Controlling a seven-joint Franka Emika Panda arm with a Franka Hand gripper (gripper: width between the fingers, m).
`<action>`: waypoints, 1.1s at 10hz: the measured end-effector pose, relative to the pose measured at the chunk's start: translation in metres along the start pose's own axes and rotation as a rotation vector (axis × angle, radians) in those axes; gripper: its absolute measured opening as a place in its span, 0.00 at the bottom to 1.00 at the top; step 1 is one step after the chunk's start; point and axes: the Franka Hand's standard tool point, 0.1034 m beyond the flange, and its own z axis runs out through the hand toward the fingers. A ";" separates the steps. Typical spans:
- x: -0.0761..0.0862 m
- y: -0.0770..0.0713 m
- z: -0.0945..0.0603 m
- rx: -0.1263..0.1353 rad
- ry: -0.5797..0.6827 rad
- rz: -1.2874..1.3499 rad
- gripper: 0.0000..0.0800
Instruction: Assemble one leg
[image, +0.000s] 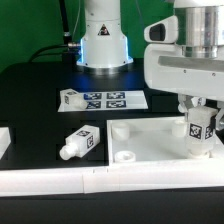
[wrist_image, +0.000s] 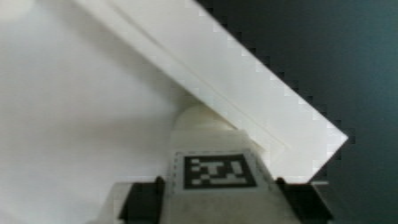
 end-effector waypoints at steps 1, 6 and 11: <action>-0.002 -0.003 -0.001 0.003 -0.033 0.196 0.36; -0.001 0.000 0.002 0.027 -0.012 0.021 0.46; 0.009 0.007 -0.001 0.019 0.000 -0.644 0.81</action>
Offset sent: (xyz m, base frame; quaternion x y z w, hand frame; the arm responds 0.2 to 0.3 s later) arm 0.0000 0.0000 0.0000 0.0000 0.0000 0.0650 0.9979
